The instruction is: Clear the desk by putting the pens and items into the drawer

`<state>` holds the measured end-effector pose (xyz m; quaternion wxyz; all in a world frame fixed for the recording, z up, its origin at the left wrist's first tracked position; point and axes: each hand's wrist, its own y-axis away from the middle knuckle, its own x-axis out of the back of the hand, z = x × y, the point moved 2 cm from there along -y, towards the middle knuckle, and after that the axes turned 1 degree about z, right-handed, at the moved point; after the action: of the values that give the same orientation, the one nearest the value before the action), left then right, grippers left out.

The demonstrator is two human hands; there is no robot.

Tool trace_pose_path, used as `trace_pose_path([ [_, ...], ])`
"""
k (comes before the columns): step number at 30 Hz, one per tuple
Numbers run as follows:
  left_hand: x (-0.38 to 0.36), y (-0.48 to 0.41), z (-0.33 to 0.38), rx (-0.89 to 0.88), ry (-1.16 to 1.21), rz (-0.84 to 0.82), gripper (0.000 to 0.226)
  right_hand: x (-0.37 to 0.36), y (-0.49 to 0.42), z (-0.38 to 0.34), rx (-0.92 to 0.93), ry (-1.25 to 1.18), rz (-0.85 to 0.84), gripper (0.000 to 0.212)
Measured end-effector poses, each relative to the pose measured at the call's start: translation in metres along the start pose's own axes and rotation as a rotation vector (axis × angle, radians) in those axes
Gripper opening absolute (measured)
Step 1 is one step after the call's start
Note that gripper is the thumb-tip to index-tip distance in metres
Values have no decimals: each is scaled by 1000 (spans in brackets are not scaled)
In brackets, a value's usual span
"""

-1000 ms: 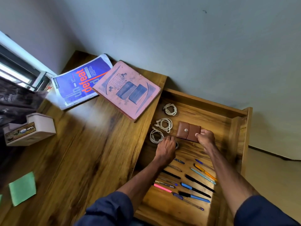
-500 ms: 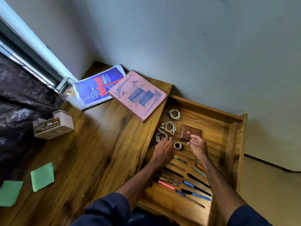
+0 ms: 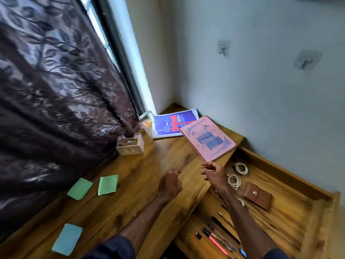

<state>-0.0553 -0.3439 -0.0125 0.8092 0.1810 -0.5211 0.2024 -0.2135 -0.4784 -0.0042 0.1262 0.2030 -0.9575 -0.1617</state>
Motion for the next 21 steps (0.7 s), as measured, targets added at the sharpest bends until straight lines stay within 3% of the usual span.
trace_pose_path([
  [10,28,46,-100,267,124,80,34,-94,45,-19,47,196,-389,14],
  [21,19,56,-120,205,152,85,26,-103,73,-14,37,238,-255,16],
])
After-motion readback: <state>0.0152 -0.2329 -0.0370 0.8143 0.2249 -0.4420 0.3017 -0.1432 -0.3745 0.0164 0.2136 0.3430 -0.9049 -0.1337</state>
